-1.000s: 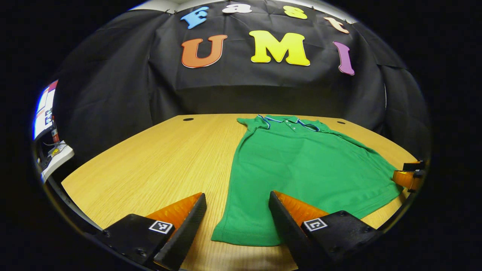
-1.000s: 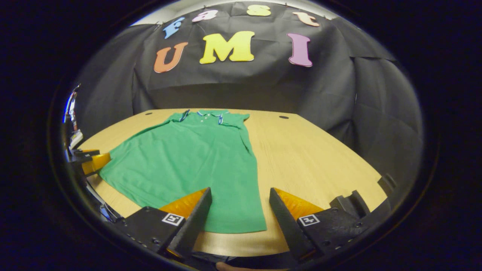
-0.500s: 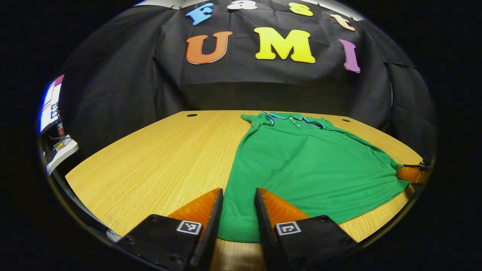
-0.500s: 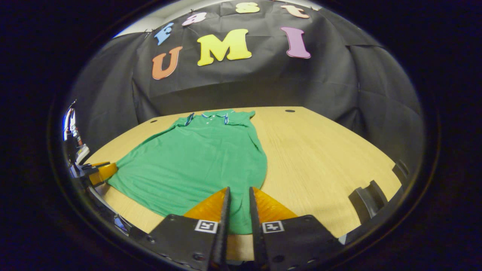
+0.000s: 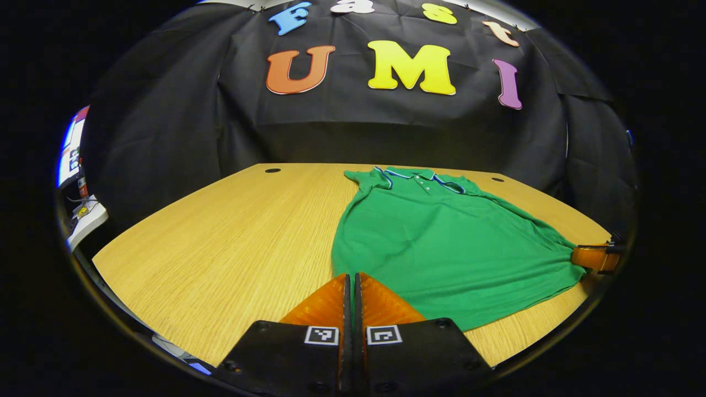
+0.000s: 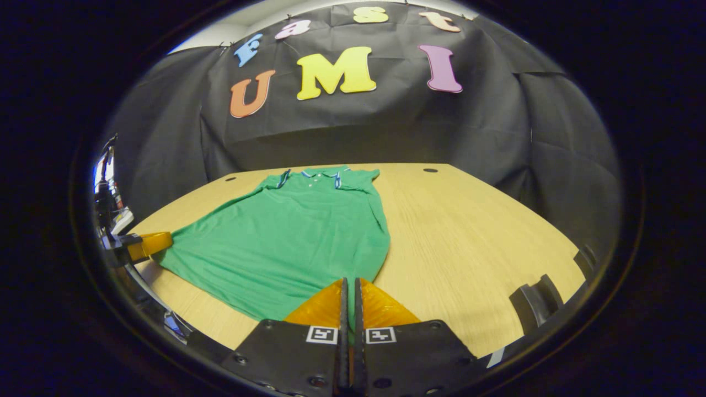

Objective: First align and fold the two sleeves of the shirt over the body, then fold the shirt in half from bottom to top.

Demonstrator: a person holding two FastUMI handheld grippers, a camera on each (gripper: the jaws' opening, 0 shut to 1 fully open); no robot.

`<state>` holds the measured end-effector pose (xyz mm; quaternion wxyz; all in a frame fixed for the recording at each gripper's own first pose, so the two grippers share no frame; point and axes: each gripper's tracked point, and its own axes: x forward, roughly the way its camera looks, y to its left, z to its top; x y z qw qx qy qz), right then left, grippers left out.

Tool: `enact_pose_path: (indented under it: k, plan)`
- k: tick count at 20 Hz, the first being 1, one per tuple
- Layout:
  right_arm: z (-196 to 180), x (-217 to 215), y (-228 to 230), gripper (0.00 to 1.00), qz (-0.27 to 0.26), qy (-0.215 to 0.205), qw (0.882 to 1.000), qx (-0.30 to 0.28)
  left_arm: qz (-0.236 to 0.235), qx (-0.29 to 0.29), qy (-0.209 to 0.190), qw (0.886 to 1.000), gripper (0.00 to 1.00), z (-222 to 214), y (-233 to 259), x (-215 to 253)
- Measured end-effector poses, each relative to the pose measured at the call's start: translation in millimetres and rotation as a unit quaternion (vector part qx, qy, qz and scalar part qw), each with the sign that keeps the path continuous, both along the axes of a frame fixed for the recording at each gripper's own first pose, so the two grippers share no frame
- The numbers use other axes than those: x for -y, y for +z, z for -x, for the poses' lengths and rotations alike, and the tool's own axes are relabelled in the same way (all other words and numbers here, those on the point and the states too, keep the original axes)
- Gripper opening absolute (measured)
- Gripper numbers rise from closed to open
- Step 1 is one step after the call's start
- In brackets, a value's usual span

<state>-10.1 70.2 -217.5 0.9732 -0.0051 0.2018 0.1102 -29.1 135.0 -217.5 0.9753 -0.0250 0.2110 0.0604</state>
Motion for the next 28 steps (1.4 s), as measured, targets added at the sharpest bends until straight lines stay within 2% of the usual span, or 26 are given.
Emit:
enact_pose_path:
  k: [5, 8, 12, 16, 22, 27, 28]
  plan:
    - [-1.6, 0.0, 19.8, 0.04, 0.005, 0.001, 1.0, 0.017, -0.017, 0.018, -0.012, 1.0, 0.06, -0.2, 26.7, 8.5]
    - [-9.1, -3.3, 48.9, 0.04, 0.002, 0.002, 0.999, 0.048, -0.025, 0.028, -0.015, 0.999, 0.06, -9.1, 44.5, 9.6]
    - [-27.8, -7.4, 84.9, 0.04, 0.004, 0.003, 0.996, 0.085, -0.035, 0.058, -0.013, 0.998, 0.06, -34.1, 75.1, 7.6]
    - [-53.5, -16.6, 113.1, 0.04, 0.006, 0.002, 0.995, 0.095, -0.021, 0.075, -0.012, 0.997, 0.06, -65.0, 105.9, 4.8]
    - [-114.4, -41.2, 162.8, 0.04, 0.007, 0.004, 0.993, 0.117, -0.011, 0.093, -0.015, 0.996, 0.06, -138.3, 143.5, -12.7]
    - [-188.6, -47.1, 211.7, 0.04, -0.001, -0.013, 0.989, 0.148, -0.017, 0.107, -0.027, 0.994, 0.06, -208.2, 171.5, -21.9]
    - [-205.5, -48.3, 218.6, 0.0, -0.009, -0.019, 0.989, 0.148, -0.018, 0.117, -0.03, 0.993, 0.06, -223.7, 180.4, -22.3]
